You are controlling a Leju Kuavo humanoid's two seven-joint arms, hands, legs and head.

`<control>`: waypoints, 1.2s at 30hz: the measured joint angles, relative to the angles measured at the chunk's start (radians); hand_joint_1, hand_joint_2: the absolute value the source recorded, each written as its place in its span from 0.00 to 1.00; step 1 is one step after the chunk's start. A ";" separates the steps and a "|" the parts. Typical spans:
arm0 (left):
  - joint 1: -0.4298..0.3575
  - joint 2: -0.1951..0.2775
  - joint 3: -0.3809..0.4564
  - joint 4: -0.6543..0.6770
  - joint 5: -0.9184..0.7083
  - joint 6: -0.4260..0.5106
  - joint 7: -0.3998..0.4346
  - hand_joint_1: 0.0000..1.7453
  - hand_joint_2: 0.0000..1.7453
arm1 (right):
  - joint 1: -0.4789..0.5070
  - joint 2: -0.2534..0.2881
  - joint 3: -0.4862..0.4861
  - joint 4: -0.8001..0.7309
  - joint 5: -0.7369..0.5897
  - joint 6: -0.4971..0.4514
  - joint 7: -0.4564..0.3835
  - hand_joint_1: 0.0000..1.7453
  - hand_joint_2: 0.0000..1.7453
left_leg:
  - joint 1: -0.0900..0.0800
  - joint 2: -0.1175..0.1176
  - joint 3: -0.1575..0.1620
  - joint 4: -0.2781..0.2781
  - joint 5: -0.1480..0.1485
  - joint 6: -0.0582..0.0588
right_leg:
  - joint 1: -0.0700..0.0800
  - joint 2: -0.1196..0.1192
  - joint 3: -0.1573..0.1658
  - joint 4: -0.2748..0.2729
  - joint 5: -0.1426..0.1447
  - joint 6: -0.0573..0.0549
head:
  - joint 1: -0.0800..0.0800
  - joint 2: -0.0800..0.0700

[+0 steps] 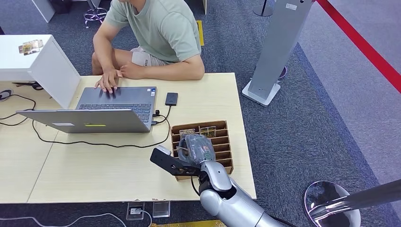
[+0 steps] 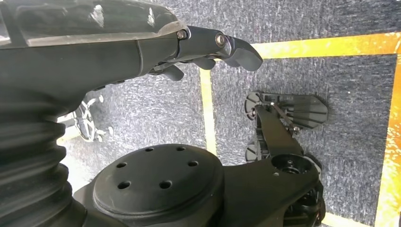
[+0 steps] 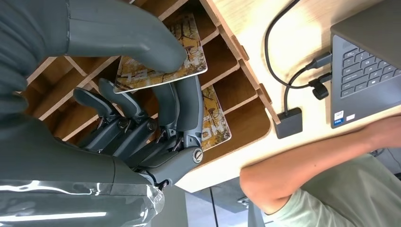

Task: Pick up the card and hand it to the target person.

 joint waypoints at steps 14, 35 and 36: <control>0.000 0.001 -0.014 0.000 0.001 0.006 -0.011 0.00 1.00 | 0.062 -0.031 -0.028 -0.093 0.104 -0.375 -0.295 0.98 1.00 | 0.000 0.000 0.000 0.000 0.000 0.000 | 0.000 0.000 0.000 0.000 0.000 0.000 | 0.000 0.000; -0.004 0.001 -0.040 0.000 -0.016 0.003 -0.007 0.00 1.00 | -0.044 0.000 -0.089 -0.036 -0.142 -0.289 -0.312 0.98 1.00 | 0.000 0.000 0.000 0.000 0.000 0.000 | 0.000 0.001 0.000 0.000 0.001 0.000 | 0.000 0.000; -0.005 0.001 -0.045 0.000 -0.019 0.001 -0.007 0.00 1.00 | -0.078 0.013 -0.085 0.004 -0.153 -0.292 -0.318 0.98 1.00 | 0.000 0.000 0.000 0.000 0.000 0.000 | 0.000 0.001 0.000 0.001 0.001 0.000 | 0.000 0.000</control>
